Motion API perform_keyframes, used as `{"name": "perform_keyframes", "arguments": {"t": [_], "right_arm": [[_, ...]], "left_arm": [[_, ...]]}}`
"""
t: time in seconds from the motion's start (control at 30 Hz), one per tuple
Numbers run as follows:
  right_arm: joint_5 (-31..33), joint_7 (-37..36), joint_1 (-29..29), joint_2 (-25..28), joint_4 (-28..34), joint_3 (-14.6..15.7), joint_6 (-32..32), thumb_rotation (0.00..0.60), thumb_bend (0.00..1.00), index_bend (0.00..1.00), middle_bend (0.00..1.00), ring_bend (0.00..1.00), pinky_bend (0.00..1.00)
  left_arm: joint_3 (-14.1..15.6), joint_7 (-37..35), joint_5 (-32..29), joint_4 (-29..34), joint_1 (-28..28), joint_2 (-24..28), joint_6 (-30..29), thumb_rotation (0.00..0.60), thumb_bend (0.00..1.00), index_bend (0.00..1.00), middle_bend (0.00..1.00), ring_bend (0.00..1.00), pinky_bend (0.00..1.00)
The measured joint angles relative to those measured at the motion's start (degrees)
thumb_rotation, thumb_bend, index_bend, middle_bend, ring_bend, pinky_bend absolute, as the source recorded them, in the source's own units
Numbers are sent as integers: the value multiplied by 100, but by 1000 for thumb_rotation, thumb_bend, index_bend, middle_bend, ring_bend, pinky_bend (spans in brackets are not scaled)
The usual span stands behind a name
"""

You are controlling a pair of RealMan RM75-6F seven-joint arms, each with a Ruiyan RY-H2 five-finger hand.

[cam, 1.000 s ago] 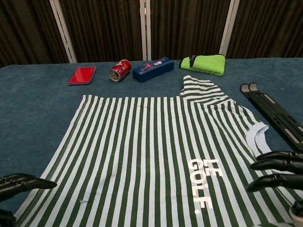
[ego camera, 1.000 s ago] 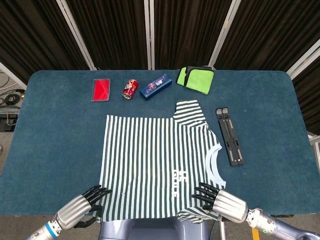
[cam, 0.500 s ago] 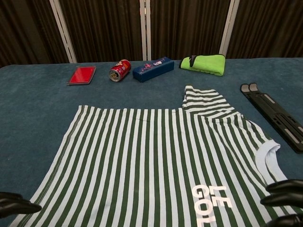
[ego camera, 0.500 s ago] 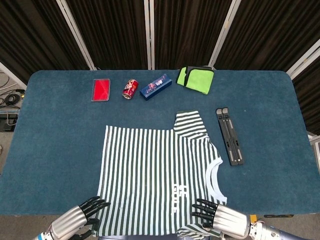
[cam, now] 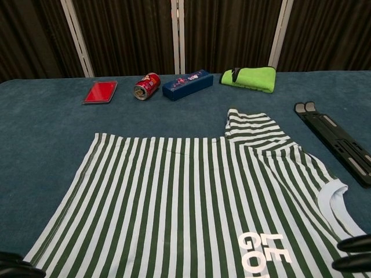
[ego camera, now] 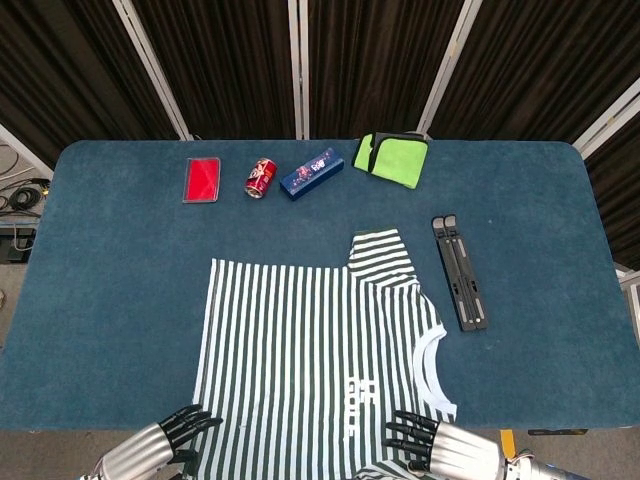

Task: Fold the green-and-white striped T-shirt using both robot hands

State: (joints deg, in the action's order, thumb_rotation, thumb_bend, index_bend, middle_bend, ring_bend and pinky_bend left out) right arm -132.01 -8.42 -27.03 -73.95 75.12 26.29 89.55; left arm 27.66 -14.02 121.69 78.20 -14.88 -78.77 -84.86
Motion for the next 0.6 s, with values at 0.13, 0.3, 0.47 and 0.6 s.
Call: {"name": "perform_keyframes", "arguments": {"t": [0.13, 0.3, 0.47, 0.6], "right_arm": [[15, -20, 15, -6, -4, -14, -49, 600, 405, 742, 140, 0, 0], [49, -68, 41, -45, -76, -38, -100, 600, 405, 743, 140, 0, 0], [74, -94, 61, -60, -116, -79, -92, 600, 406, 744, 139, 0, 0], [202, -117, 67, -83, -141, -186, -101, 600, 405, 744, 141, 0, 0]], "left_arm": [[-9, -102, -55, 7, -5, -5, 45, 600, 611, 789, 15, 0, 0], [-16, -247, -95, 0, -15, -33, 89, 600, 611, 789, 15, 0, 0], [-42, -301, -129, 6, -18, -35, 85, 600, 611, 790, 15, 0, 0], [-108, -536, -351, 106, -36, -19, 144, 600, 611, 792, 15, 0, 0]]}}
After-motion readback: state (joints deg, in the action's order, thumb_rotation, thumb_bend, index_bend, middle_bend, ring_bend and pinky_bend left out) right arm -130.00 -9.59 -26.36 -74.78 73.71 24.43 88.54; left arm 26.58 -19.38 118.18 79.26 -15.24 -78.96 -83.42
